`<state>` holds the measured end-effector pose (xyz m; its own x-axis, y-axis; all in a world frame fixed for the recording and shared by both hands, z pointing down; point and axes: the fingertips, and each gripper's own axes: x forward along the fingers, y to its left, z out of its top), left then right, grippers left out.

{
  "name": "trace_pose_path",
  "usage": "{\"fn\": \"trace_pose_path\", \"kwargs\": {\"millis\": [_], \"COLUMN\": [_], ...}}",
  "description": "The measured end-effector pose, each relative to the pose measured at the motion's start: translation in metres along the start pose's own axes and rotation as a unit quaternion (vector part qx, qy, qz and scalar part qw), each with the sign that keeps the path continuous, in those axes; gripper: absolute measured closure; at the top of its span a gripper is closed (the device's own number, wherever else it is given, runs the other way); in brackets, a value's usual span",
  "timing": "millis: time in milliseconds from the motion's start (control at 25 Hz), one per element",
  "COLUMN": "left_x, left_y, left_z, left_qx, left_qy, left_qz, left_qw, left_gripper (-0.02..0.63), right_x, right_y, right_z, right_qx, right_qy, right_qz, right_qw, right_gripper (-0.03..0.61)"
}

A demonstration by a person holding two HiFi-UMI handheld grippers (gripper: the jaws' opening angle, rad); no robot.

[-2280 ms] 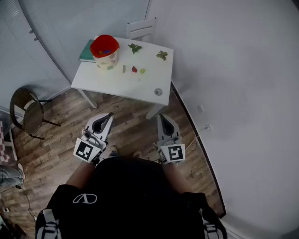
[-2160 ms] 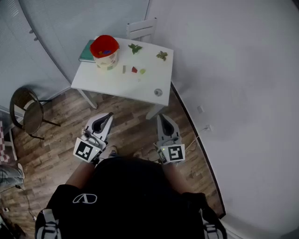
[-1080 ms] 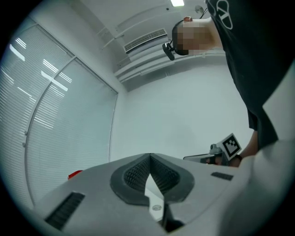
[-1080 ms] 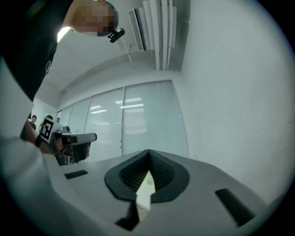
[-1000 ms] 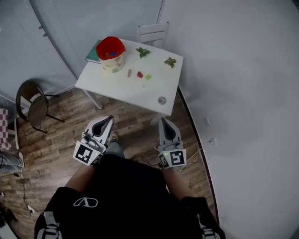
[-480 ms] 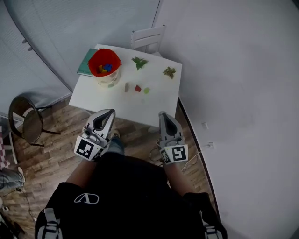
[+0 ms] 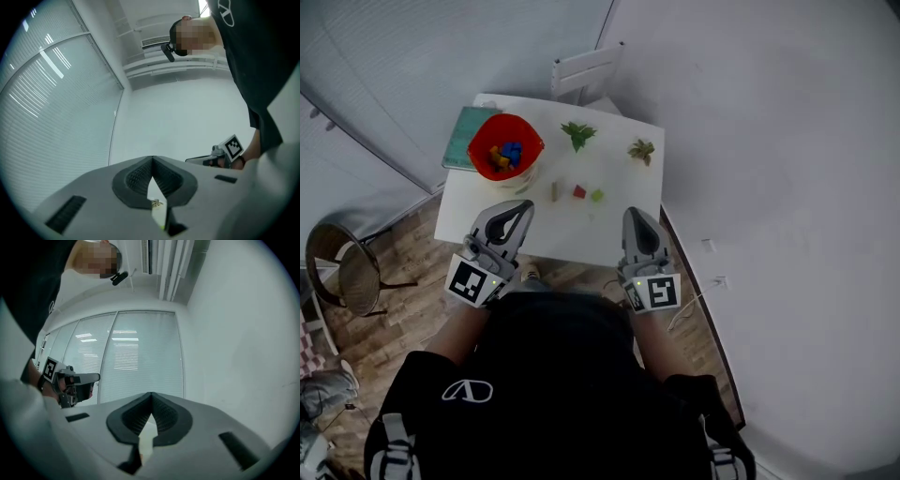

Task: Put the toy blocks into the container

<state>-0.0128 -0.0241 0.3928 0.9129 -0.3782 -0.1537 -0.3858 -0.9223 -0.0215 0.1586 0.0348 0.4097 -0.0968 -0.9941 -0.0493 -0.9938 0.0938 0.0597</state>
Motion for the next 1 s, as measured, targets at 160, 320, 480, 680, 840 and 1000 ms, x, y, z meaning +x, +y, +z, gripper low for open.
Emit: {"fn": "trace_pose_path", "kwargs": {"millis": [160, 320, 480, 680, 840, 1000], "left_x": [0.014, 0.025, 0.037, 0.049, 0.057, 0.059], "left_y": [0.019, 0.027, 0.025, 0.024, 0.023, 0.023], "left_z": [-0.001, -0.001, 0.001, -0.001, -0.005, -0.010], "left_qx": [0.000, -0.002, -0.007, -0.008, -0.011, -0.015], "left_qy": [-0.004, -0.004, -0.006, 0.000, 0.005, 0.008], "left_qz": [0.001, 0.013, 0.031, 0.043, 0.049, 0.056], "left_qw": [1.0000, 0.9999, 0.9995, 0.9991, 0.9987, 0.9983], "left_gripper": [0.609, 0.609, 0.609, 0.609, 0.609, 0.609], "right_x": [0.027, 0.045, 0.053, 0.062, 0.069, 0.081], "right_y": [-0.005, -0.010, -0.016, -0.022, -0.030, -0.036], "right_z": [-0.004, -0.006, -0.007, -0.010, -0.014, -0.023], "right_qx": [-0.001, 0.000, 0.006, 0.009, -0.008, -0.011], "right_qy": [0.004, 0.004, 0.010, 0.015, 0.014, 0.020], "right_qz": [0.006, 0.021, 0.043, 0.064, 0.065, 0.074], "right_qw": [1.000, 1.000, 0.999, 0.998, 0.998, 0.997], "right_gripper": [0.578, 0.578, 0.578, 0.578, 0.559, 0.048]}}
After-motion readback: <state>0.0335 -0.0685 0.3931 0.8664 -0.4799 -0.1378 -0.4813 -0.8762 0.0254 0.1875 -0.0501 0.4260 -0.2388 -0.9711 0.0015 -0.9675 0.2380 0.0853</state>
